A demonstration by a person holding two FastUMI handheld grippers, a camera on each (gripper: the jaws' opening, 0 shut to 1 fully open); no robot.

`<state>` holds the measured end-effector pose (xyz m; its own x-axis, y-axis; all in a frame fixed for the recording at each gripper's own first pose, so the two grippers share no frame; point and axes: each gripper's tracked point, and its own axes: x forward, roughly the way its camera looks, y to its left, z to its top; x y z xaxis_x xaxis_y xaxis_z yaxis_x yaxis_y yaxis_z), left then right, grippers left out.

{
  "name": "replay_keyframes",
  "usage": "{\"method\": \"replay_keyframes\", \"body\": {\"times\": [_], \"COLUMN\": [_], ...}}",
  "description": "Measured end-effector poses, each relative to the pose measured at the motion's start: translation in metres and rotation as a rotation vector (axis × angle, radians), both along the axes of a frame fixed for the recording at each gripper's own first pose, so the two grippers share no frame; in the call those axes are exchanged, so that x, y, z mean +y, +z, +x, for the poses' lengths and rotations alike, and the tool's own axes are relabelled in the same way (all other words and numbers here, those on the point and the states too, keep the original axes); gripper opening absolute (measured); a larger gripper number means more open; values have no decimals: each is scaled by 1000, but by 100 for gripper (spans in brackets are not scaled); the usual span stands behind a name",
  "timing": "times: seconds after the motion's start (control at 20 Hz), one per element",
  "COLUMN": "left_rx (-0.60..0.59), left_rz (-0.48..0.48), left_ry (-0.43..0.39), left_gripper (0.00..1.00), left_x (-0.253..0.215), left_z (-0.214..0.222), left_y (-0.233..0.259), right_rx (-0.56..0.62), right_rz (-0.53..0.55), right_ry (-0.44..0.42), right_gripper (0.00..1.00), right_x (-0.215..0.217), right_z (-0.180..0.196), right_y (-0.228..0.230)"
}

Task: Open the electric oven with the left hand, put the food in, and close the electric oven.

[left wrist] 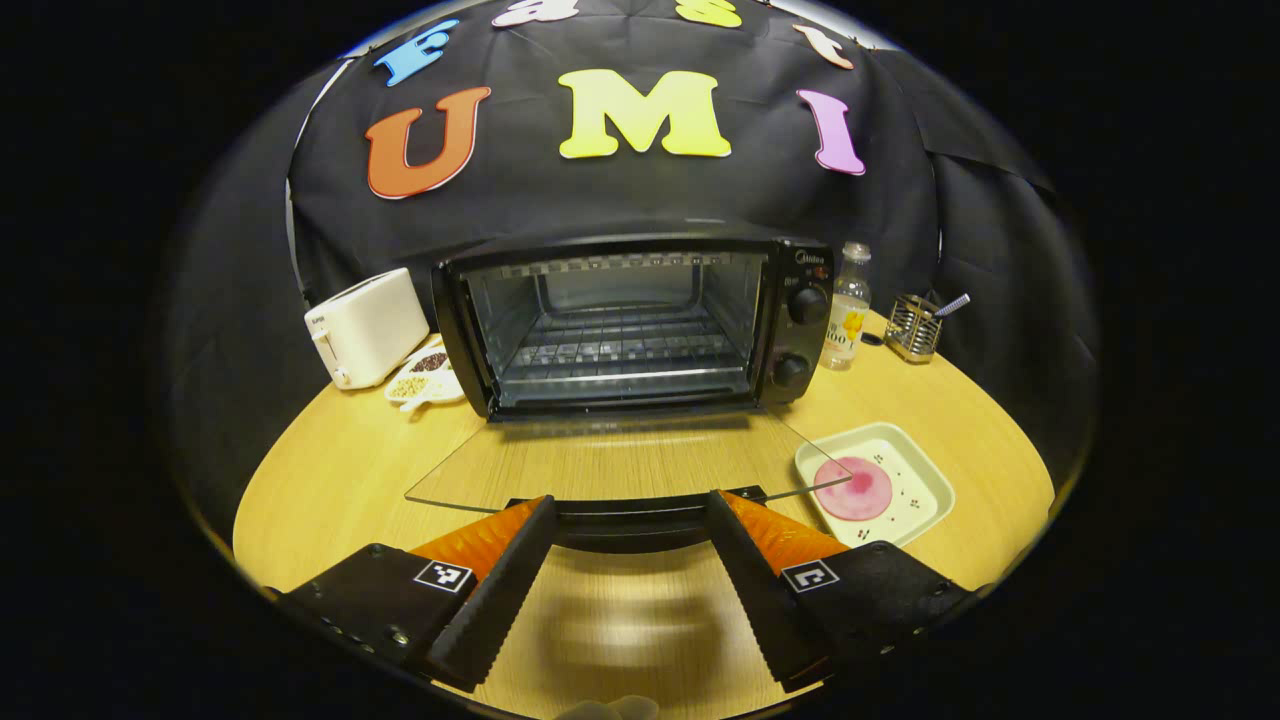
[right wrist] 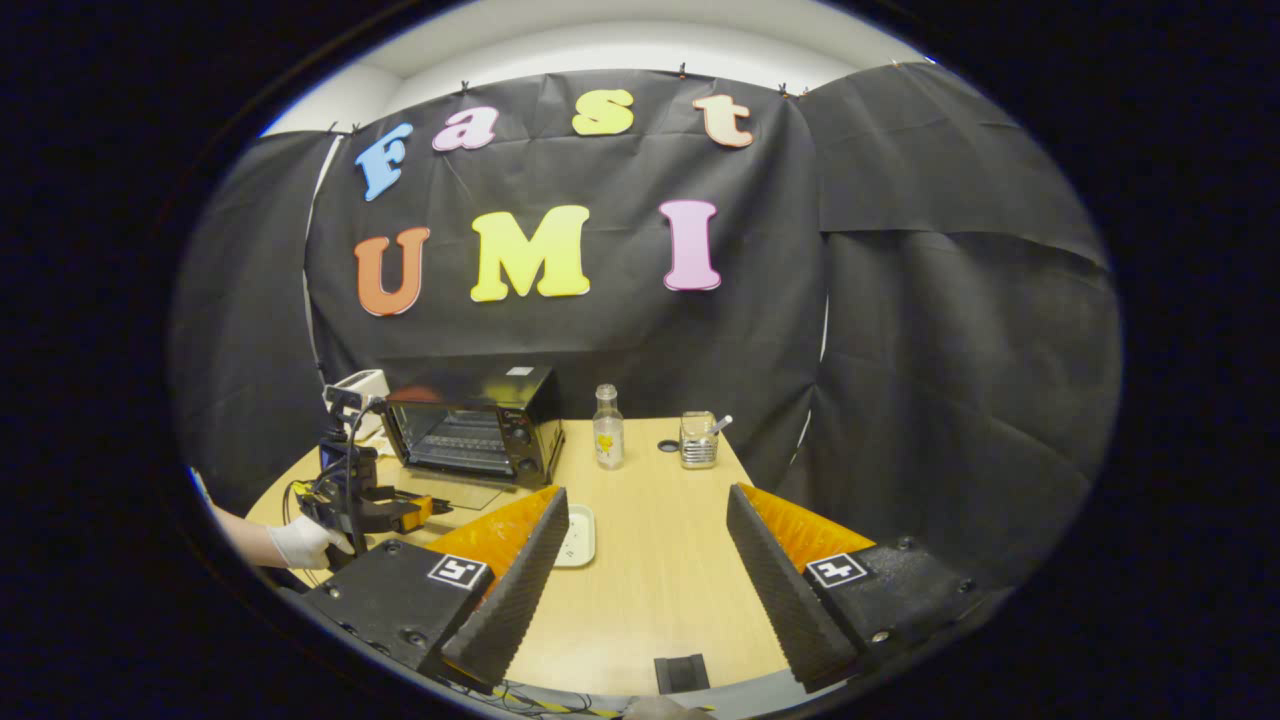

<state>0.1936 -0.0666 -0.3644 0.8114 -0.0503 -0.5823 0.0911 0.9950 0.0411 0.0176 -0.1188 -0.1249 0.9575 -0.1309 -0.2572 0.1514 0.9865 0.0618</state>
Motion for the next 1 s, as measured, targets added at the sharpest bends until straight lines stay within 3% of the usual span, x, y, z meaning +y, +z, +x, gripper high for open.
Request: {"method": "replay_keyframes", "body": {"times": [0.25,0.45,0.5,0.55,0.65,0.9,1.0], "left_rx": [85,87,83,72,49,-11,-49], "left_rz": [-10,-9,-10,-9,14,1,-8], "left_ry": [21,13,13,14,30,35,23], "left_gripper": [96,96,100,96,100,98,98], "left_x": [-5,-10,-10,-9,-3,-2,1], "left_z": [-10,-10,-9,-8,-9,-31,-47], "left_y": [-33,-35,-34,-32,-23,25,54], "right_rx": [33,51,61,68,86,141,183], "right_rz": [-8,-4,2,10,23,67,94], "right_ry": [13,16,17,22,33,86,108], "right_gripper": [100,100,100,100,100,96,100], "right_x": [-1,-7,-8,-9,-10,-5,1], "right_z": [1,7,9,12,21,56,73], "right_y": [-10,-19,-23,-26,-34,-60,-79]}}
